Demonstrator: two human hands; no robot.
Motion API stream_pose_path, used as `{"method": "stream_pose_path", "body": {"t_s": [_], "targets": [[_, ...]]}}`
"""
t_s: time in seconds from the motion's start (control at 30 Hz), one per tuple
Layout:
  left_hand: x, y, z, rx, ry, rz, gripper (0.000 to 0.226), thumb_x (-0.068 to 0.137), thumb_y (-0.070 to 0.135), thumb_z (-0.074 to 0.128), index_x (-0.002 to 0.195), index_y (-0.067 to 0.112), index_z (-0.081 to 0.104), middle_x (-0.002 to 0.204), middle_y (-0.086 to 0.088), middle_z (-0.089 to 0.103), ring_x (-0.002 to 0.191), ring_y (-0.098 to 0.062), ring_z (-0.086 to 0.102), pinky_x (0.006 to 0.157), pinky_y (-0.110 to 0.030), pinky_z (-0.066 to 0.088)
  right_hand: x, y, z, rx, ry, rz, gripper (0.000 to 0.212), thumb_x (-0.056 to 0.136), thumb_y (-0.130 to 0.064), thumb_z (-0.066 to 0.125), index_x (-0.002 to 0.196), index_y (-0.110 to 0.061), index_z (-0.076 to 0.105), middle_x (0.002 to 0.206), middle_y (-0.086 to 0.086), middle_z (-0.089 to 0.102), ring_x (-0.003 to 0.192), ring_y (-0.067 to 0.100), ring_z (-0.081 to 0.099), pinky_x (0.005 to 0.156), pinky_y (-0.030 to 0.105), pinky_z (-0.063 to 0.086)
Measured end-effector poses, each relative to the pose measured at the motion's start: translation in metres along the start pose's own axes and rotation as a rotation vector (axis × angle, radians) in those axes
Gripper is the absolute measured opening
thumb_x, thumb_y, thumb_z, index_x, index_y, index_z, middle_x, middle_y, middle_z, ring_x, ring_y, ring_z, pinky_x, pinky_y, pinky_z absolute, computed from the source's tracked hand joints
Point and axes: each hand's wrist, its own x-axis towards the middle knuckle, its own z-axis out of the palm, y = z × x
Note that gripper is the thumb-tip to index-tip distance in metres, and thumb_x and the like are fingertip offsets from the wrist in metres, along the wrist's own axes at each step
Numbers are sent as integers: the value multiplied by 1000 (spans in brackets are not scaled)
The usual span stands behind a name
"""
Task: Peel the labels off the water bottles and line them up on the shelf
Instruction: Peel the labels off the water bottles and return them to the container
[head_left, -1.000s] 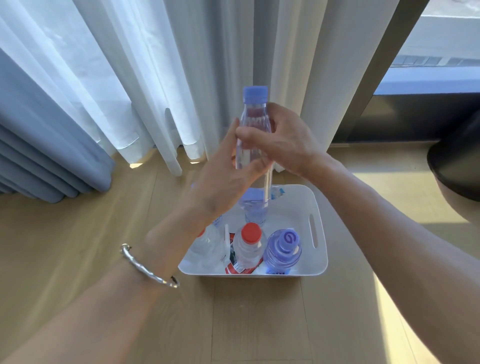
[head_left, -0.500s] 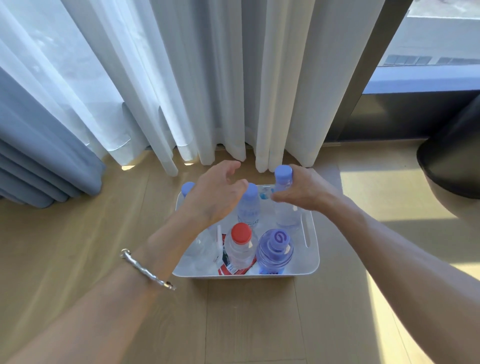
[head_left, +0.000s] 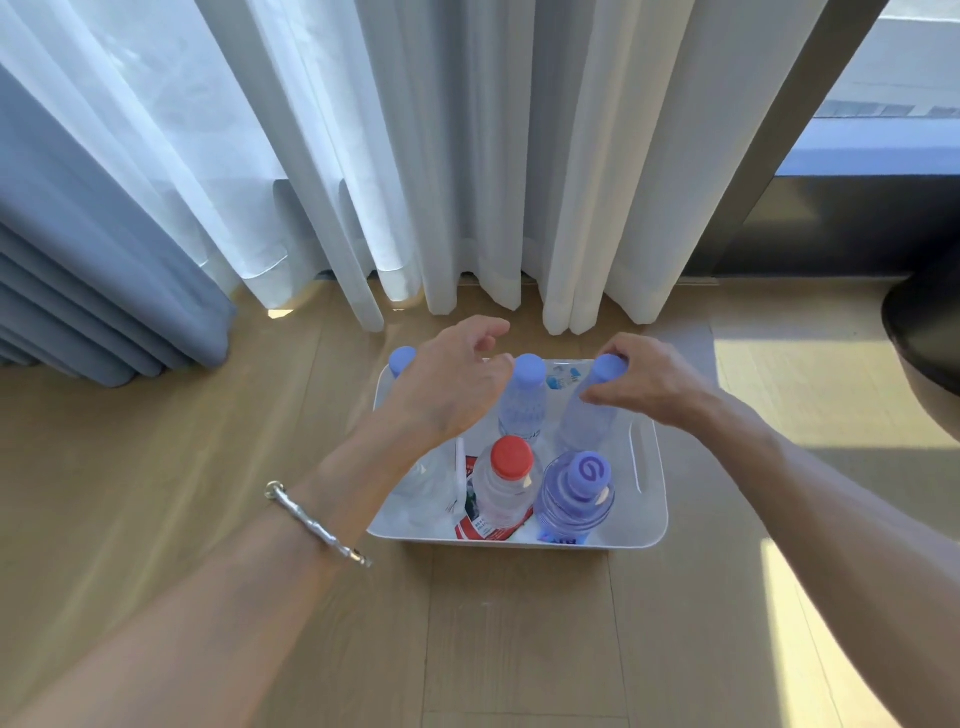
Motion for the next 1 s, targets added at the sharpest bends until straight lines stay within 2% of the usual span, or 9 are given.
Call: {"method": "stream_pose_path", "body": {"t_s": [0.07, 0.2, 0.37, 0.5, 0.57, 0.73, 0.83, 0.93, 1.0], "targets": [[-1, 0, 1, 9, -9, 0, 42, 98, 27, 51, 139, 27, 47, 133, 5, 53, 116, -12, 52, 95, -25, 39, -1, -3, -1, -16, -30, -1, 33, 70, -32, 82, 84, -26, 52, 88, -7, 57, 78, 8, 57, 57, 20, 46], [-2, 0, 1, 13, -11, -3, 42, 97, 27, 51, 139, 25, 47, 134, 5, 53, 118, -12, 51, 97, -26, 39, -5, -13, 0, -46, -127, -31, 43, 72, -32, 81, 104, -22, 54, 100, -4, 57, 93, 15, 56, 69, 24, 49], [-5, -4, -3, 28, -22, -15, 42, 97, 28, 52, 139, 25, 47, 133, 6, 52, 116, -11, 51, 90, -22, 37, -8, -43, 4, -106, -97, -179, 52, 80, -31, 75, 127, -18, 55, 121, -1, 59, 106, 14, 55, 86, 24, 43], [-9, -11, -10, 50, -38, -30, 42, 96, 27, 52, 138, 27, 47, 131, 7, 53, 115, -11, 53, 93, -24, 40, -6, -68, 18, -183, -84, -252, 51, 83, -32, 70, 131, -18, 56, 128, 1, 60, 112, 18, 55, 94, 29, 45], [-12, -14, -14, 54, -38, -30, 42, 96, 27, 52, 138, 28, 47, 131, 8, 54, 117, -11, 53, 95, -25, 41, -5, -72, 26, -234, -78, -234, 46, 85, -30, 67, 128, -20, 57, 127, 2, 61, 109, 21, 56, 92, 33, 47], [-18, -16, -23, 39, -33, -14, 44, 96, 25, 52, 139, 26, 46, 131, 6, 54, 117, -11, 51, 87, -20, 35, -11, -76, 35, -275, -35, -206, 35, 88, -28, 63, 121, -16, 58, 116, 8, 63, 98, 25, 58, 81, 33, 47], [-21, -16, -29, 33, -31, -5, 45, 96, 25, 53, 140, 25, 45, 132, 6, 54, 115, -11, 51, 87, -21, 35, -16, -77, 34, -286, -28, -211, 34, 88, -30, 63, 118, -16, 58, 116, 7, 64, 97, 24, 58, 81, 34, 47], [-23, -15, -34, 28, -34, 13, 46, 96, 26, 53, 141, 25, 44, 133, 6, 53, 113, -9, 51, 90, -22, 36, -21, -86, 19, -216, 17, -215, 33, 86, -33, 65, 116, -17, 62, 115, 2, 64, 97, 20, 58, 82, 33, 50], [-25, -16, -36, 14, -38, 21, 47, 95, 26, 54, 141, 26, 44, 134, 6, 53, 114, -8, 51, 93, -23, 37, -26, -99, 3, -120, 82, -227, 32, 84, -35, 67, 111, -19, 64, 109, 0, 65, 92, 19, 61, 74, 29, 50]]}}
